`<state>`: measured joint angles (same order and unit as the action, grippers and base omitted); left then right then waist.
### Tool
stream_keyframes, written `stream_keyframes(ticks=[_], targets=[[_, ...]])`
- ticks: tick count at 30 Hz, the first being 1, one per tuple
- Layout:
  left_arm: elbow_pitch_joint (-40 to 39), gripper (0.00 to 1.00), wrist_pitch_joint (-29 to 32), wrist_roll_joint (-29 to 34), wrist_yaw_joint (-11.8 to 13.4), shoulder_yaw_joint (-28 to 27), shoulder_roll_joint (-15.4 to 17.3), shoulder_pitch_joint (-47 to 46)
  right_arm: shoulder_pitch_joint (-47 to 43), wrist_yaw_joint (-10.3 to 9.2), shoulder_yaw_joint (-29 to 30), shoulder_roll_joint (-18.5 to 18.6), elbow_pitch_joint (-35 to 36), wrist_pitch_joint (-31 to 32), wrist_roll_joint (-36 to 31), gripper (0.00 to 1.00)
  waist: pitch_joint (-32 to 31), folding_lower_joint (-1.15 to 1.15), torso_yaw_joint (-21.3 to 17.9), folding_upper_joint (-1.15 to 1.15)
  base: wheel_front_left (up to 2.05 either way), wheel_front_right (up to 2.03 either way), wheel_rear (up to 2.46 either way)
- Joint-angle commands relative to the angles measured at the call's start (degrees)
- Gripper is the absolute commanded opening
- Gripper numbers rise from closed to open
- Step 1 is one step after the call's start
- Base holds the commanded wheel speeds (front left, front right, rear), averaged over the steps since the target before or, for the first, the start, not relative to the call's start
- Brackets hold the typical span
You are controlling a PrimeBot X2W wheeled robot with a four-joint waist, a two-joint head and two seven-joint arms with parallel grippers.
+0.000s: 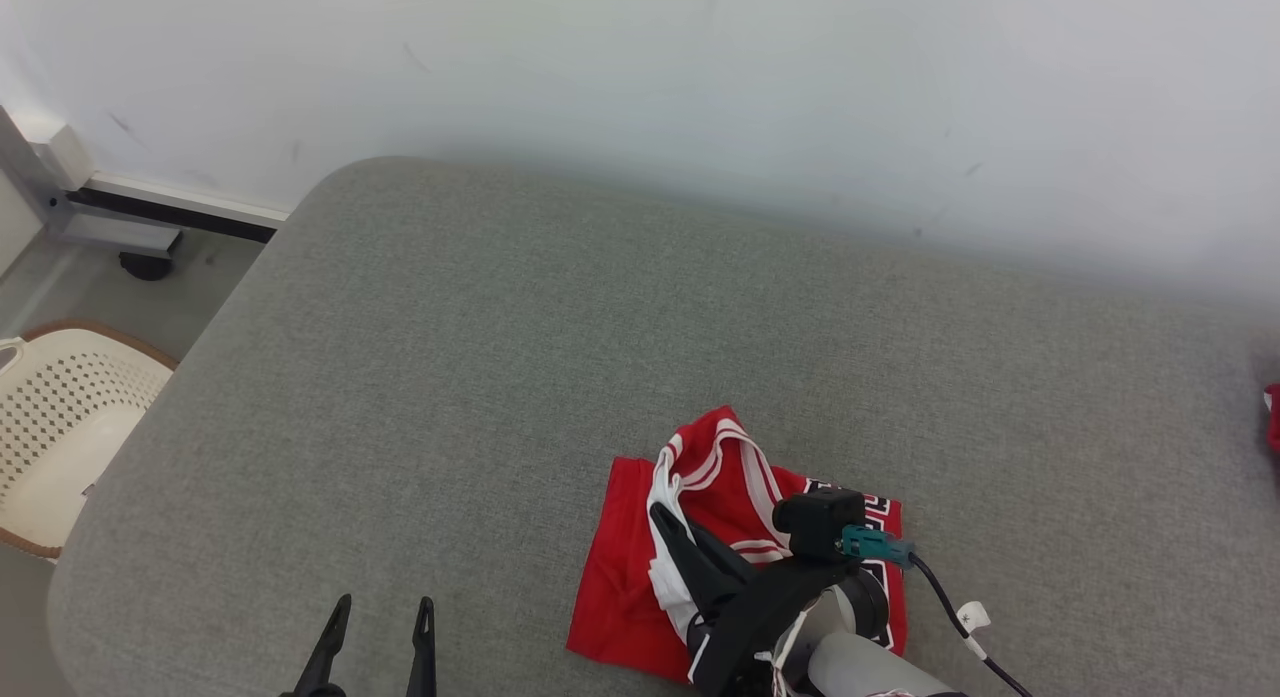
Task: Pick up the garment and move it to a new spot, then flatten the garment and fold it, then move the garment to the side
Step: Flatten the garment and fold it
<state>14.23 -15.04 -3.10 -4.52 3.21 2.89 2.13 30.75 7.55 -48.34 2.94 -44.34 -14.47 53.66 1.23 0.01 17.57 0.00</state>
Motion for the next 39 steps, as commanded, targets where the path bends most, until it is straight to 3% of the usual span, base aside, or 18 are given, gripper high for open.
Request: stream_keyframes(ticks=[1,3,4,12,16,20,24,30,35,39], targets=[[0.2,1.0,-0.2,-0.2,0.1,0.0,0.0,-0.5,1.0,-0.12,-1.1,0.0,-1.3,-0.4,1.0,0.16,0.0,-0.01,0.4,0.0,0.0,0.0,0.0],[0.4,1.0,-0.2,-0.2,0.1,-0.1,0.0,-0.6,1.6,-0.12,-2.3,-0.1,-2.0,-0.6,2.5,0.6,-0.1,-0.01,0.5,0.0,0.0,0.0,0.0],[0.5,1.0,-0.2,-0.3,0.1,-0.2,0.0,-0.6,1.8,-0.12,-2.9,-0.1,-2.2,-0.6,3.1,1.0,-0.1,-0.01,0.4,0.0,0.0,0.0,0.0],[0.4,1.0,-0.2,-0.7,0.1,-1.3,0.0,0.3,3.1,-0.12,-1.7,-0.1,2.4,-0.7,3.5,1.0,-0.4,-0.01,-1.2,0.0,0.0,0.0,0.0],[0.1,1.0,-0.2,-0.8,0.2,-1.8,0.0,0.8,1.0,-0.12,4.3,0.0,7.9,-0.7,-0.5,1.0,-0.7,-0.01,-2.3,0.0,0.0,0.0,0.0],[-0.4,1.0,-0.2,-0.7,0.2,-2.5,0.0,1.4,-2.1,-0.12,13.0,0.0,12.4,-0.7,-8.6,1.0,-0.9,-0.01,-3.3,0.0,0.0,0.0,0.0],[-0.8,1.0,-0.2,-0.4,-0.1,-3.1,0.0,1.5,-7.2,-0.12,22.7,0.4,16.4,-0.7,-17.1,1.0,-1.1,-0.01,-4.0,0.0,0.0,0.0,0.0],[-1.1,1.0,-0.2,-0.3,-0.4,-3.8,0.0,1.9,-15.7,-0.12,34.0,1.5,20.1,-0.7,-24.2,1.0,-1.0,-0.01,-4.6,0.0,0.0,0.0,0.0],[-1.1,1.0,-0.2,-0.4,-0.4,-4.4,0.0,2.0,-21.0,-0.12,38.2,1.6,21.4,-0.7,-28.4,1.0,-0.9,-0.01,-5.1,0.0,0.0,0.0,0.0],[-1.1,1.0,-0.2,-0.3,-0.5,-4.7,0.0,1.9,-23.0,-0.12,37.1,1.0,22.7,-0.7,-29.8,1.0,-0.8,-0.01,-5.6,0.0,0.0,0.0,0.0]])
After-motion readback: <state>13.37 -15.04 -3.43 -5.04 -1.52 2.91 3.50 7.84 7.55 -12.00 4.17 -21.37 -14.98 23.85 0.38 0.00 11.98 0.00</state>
